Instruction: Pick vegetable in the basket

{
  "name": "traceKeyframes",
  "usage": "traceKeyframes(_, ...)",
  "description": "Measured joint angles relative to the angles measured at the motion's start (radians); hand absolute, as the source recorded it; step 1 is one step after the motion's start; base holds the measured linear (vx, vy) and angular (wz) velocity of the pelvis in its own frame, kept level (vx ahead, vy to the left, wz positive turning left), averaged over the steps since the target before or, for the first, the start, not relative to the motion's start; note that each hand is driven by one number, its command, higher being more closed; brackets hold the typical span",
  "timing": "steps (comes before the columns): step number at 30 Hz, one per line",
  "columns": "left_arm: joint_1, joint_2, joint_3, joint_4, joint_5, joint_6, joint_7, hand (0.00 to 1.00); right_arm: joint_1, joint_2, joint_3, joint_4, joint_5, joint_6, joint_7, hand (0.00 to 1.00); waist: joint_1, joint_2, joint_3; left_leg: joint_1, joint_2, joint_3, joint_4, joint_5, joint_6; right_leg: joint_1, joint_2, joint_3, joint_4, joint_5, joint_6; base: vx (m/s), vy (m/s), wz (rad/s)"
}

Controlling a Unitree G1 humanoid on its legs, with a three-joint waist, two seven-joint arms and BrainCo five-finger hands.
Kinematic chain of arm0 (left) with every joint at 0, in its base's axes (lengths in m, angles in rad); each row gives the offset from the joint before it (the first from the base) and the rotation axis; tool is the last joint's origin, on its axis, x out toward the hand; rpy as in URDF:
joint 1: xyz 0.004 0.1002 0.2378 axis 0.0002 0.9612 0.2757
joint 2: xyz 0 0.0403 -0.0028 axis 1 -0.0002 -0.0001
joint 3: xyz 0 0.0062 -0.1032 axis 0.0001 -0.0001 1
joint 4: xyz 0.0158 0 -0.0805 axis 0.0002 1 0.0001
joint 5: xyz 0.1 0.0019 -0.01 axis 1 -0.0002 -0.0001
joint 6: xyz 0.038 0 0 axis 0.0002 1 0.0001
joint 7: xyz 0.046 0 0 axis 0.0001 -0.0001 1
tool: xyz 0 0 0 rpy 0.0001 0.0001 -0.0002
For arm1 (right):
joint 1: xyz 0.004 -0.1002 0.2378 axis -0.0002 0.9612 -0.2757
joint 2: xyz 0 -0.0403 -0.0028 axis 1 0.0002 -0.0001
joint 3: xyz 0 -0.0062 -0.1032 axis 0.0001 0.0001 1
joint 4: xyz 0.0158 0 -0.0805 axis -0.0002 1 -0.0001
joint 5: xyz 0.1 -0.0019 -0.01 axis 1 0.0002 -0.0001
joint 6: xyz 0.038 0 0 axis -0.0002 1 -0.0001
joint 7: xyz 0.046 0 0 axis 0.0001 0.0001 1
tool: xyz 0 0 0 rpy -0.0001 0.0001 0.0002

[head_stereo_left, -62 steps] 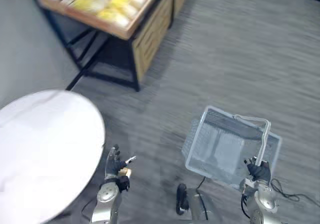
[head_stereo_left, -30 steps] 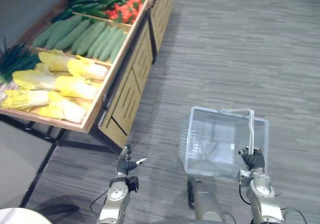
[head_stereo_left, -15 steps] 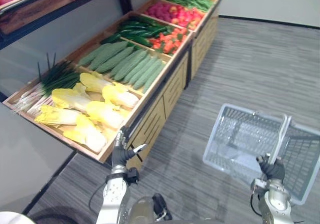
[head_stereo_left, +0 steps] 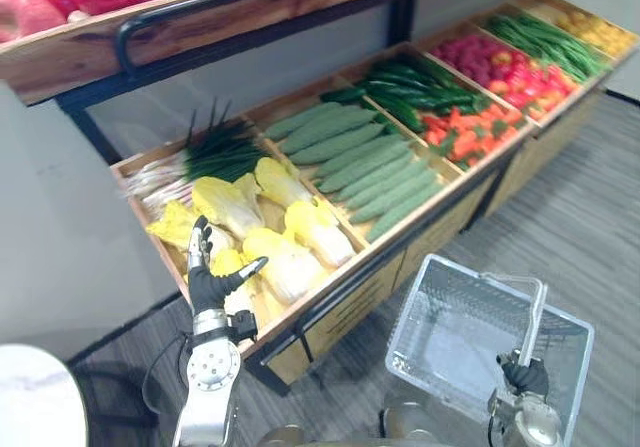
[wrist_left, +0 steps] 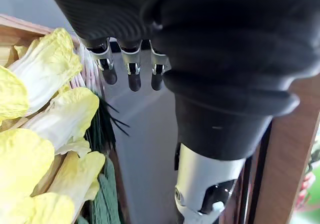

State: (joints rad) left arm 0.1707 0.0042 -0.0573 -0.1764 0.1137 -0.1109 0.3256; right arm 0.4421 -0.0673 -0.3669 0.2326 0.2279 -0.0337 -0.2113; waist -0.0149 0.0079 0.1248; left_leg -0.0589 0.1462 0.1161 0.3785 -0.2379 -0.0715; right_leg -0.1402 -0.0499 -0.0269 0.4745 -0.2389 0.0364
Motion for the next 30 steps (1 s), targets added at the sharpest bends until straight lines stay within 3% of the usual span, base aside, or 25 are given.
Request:
traceKeyframes(2, -0.029, 0.000, -0.024, 0.027, 0.007, 0.005, -0.001, 0.00, 0.004, 0.004, 0.005, 0.030, 0.013, -0.002, 0.000, 1.00, -0.009, -0.006, 0.002, -0.001, 0.024, 0.088, -0.017, 0.003, 0.033, 0.014, -0.020, -0.044, -0.024, 0.006, -0.014, -0.11, -0.062, 0.73)
traceKeyframes(3, -0.048, 0.000, -0.033, 0.046, 0.009, 0.010, -0.001, 0.00, -0.003, 0.006, 0.023, 0.053, 0.019, -0.002, 0.000, 1.00, -0.024, -0.012, 0.003, 0.006, 0.071, 0.215, -0.014, 0.000, 0.042, 0.014, -0.044, -0.074, -0.028, 0.005, -0.021, -0.09, -0.022, 0.68)
traceKeyframes(5, -0.082, 0.000, -0.040, 0.099, 0.019, 0.022, -0.001, 0.00, -0.006, 0.006, 0.037, 0.078, 0.020, -0.001, 0.005, 1.00, -0.024, -0.007, 0.003, 0.020, 0.093, 0.317, -0.041, 0.042, 0.012, 0.013, -0.068, -0.085, -0.030, 0.002, -0.016, -0.12, 0.031, 0.58)
traceKeyframes(8, -0.103, 0.030, -0.048, 0.149, 0.059, 0.039, 0.004, 0.00, -0.028, 0.012, 0.052, 0.110, 0.037, 0.000, 0.009, 1.00, -0.024, -0.006, 0.001, 0.020, 0.065, 0.326, -0.095, 0.072, -0.007, 0.017, -0.072, -0.060, -0.087, 0.026, 0.008, -0.12, 0.116, 0.10)
traceKeyframes(14, -0.257, 0.102, -0.087, 0.324, 0.167, 0.077, 0.006, 0.00, -0.030, 0.010, 0.079, 0.110, 0.036, -0.001, 0.022, 1.00, -0.032, -0.024, -0.002, 0.030, 0.021, 0.364, -0.230, 0.168, -0.002, 0.005, -0.060, -0.006, -0.199, 0.117, 0.020, 0.01, 0.059, -0.09)
traceKeyframes(20, -0.466, 0.152, -0.159, 0.545, 0.257, 0.106, 0.002, 0.00, -0.079, 0.009, 0.112, 0.097, 0.036, -0.007, 0.040, 1.00, -0.067, -0.065, 0.019, -0.026, 0.017, 0.410, -0.229, 0.190, 0.016, -0.080, -0.053, 0.041, -0.200, 0.143, 0.024, 0.04, 0.007, -0.23)
traceKeyframes(22, -0.524, 0.166, -0.175, 0.589, 0.290, 0.107, 0.000, 0.00, -0.092, 0.009, 0.112, 0.095, 0.036, -0.014, 0.041, 1.00, -0.082, -0.067, 0.026, -0.054, 0.019, 0.413, -0.220, 0.190, 0.016, -0.110, -0.053, 0.049, -0.199, 0.149, 0.026, 0.02, 0.007, -0.16)
traceKeyframes(30, -0.723, 0.169, -0.171, 0.809, 0.363, 0.107, -0.017, 0.00, -0.104, 0.007, 0.122, 0.009, 0.038, -0.033, 0.039, 1.00, -0.087, -0.066, 0.129, -0.110, 0.052, 0.441, -0.159, 0.167, 0.019, -0.172, -0.034, 0.086, -0.186, 0.164, 0.020, -0.03, -0.003, -0.15)
